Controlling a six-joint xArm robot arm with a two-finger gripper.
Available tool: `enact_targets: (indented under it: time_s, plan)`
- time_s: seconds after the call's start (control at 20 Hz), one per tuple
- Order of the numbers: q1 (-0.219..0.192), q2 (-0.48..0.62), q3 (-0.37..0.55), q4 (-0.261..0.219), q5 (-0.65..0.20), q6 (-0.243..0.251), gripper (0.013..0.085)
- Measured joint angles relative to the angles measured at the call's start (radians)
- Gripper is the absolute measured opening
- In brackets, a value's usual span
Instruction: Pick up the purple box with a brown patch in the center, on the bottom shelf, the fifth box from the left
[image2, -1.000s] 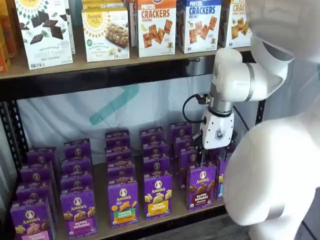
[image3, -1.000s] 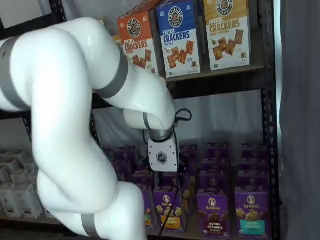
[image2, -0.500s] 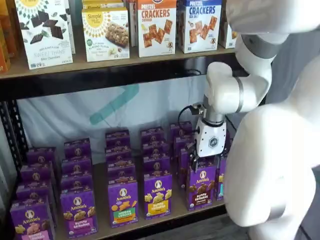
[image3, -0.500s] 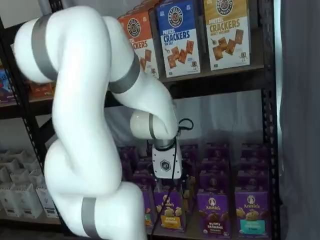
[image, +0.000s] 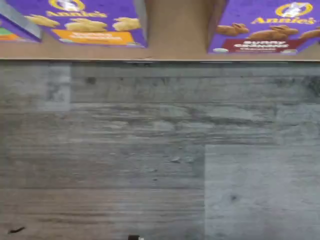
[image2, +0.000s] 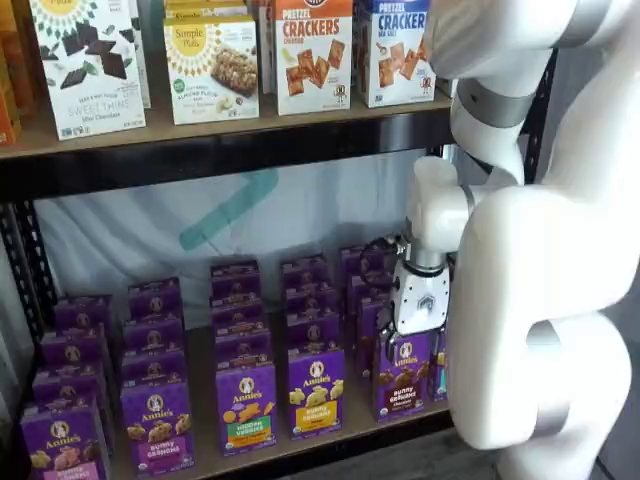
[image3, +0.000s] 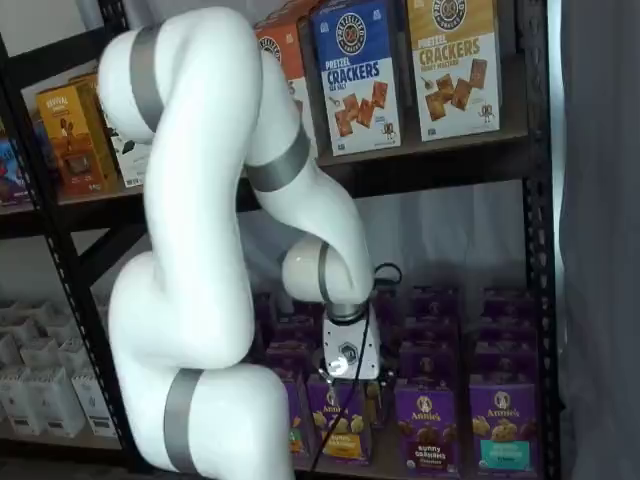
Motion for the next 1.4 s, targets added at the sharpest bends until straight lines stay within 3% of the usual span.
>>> enact_targets:
  time_s: [0.1,0.35,0.75,1.05,1.4]
  plan:
    - [-0.016,0.051,-0.028,0.016,-0.019,-0.032,0.0850]
    - [-0.062,0.182,-0.127,-0.040,-0.013,-0.026,0.0850]
    - [-0.094,0.355,-0.331,0.030,-0.015,-0.124,0.0850]
    - [-0.092,0.431,-0.447,0.028,0.017,-0.120,0.0850]
    - [-0.085,0.456,-0.490,-0.049,0.016,-0.041,0.0850]
